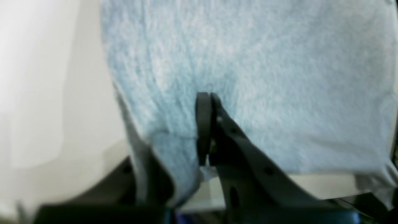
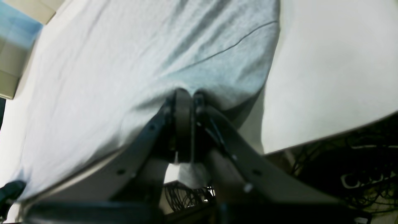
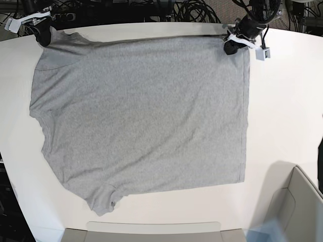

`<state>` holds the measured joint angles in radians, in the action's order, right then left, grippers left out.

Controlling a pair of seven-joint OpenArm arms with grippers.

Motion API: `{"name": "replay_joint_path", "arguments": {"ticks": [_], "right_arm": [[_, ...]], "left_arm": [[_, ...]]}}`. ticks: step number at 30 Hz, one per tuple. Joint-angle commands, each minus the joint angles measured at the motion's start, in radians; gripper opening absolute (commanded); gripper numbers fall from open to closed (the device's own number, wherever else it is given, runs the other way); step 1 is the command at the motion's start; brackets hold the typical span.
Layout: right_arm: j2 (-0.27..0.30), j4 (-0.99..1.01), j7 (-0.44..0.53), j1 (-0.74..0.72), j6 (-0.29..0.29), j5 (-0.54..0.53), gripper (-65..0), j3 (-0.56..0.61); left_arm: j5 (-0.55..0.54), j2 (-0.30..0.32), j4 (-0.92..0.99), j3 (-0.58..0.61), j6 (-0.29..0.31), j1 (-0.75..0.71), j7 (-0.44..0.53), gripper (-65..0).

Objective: Fold the T-shirt properly
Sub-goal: 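Lift both shoulder corners and fold them over toward the hem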

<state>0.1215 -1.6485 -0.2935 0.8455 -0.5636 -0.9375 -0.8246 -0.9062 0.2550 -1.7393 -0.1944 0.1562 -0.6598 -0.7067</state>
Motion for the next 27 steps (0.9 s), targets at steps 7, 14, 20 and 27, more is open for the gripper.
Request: {"name": "replay_joint_path", "arguments": {"ticks": [7,14,20,27], "right_arm": [[0.040,-0.072,0.009,-0.010,-0.025,-0.013,-65.0,-0.005],[0.053,-0.144,-0.261,-0.185,-0.022,0.116,-65.0,-0.039],[0.045,-0.146,-0.365,-0.337,-0.022,0.277,-65.0,-0.040],[0.050,-0.138,-0.447,-0.526,-0.026,0.467,-65.0,-0.032]], "left_arm": [[0.005,0.007,-0.100,-0.026,-0.010,-0.002,-0.011,-65.0],[0.003,-0.030,-0.130,-0.024,-0.102,0.070,-0.012,-65.0],[0.002,-0.038,-0.144,-0.018,-0.189,0.143,-0.012,-65.0],[0.003,-0.038,-0.124,-0.017,-0.269,0.301,-0.107,-65.0]]}}
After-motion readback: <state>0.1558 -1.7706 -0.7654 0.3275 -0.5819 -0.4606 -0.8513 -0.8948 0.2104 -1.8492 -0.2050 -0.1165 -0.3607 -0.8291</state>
